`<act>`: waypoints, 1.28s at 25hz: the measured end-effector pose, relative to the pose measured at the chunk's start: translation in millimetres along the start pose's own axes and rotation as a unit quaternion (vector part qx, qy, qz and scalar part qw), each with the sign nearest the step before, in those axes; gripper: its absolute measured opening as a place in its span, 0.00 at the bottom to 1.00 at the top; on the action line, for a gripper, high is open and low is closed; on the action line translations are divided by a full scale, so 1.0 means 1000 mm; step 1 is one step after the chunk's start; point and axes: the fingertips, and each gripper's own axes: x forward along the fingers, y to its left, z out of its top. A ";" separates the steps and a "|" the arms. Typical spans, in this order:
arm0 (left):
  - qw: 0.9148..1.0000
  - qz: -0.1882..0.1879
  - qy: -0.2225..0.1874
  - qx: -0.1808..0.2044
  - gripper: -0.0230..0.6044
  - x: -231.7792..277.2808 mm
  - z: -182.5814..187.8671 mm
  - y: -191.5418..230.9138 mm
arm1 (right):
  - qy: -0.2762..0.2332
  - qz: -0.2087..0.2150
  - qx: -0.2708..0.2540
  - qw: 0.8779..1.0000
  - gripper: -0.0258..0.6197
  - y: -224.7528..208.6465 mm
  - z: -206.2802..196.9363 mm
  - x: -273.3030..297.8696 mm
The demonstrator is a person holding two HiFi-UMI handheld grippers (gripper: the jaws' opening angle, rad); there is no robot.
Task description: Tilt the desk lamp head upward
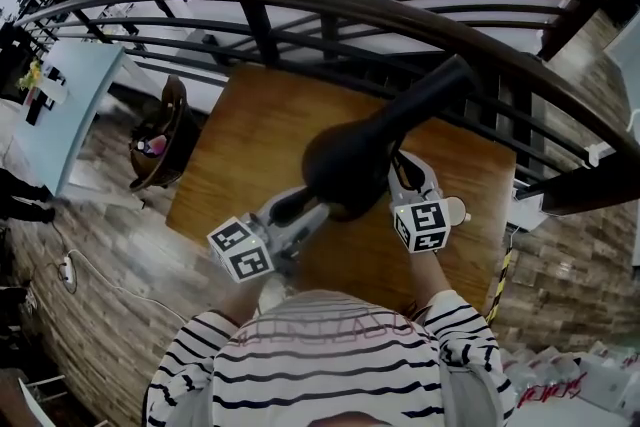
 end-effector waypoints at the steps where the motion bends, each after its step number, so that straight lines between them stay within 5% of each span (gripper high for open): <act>1: 1.000 0.001 0.000 -0.001 0.32 -0.001 0.000 0.001 | -0.001 0.000 0.000 1.000 0.11 0.001 0.000 0.000; 14: 0.999 0.003 -0.008 -0.031 0.22 -0.004 0.001 0.004 | -0.006 -0.002 0.009 1.000 0.11 0.001 0.000 -0.003; 32: 0.999 0.029 -0.031 0.006 0.22 -0.034 0.028 -0.015 | -0.016 -0.011 0.015 1.000 0.11 0.005 -0.001 -0.009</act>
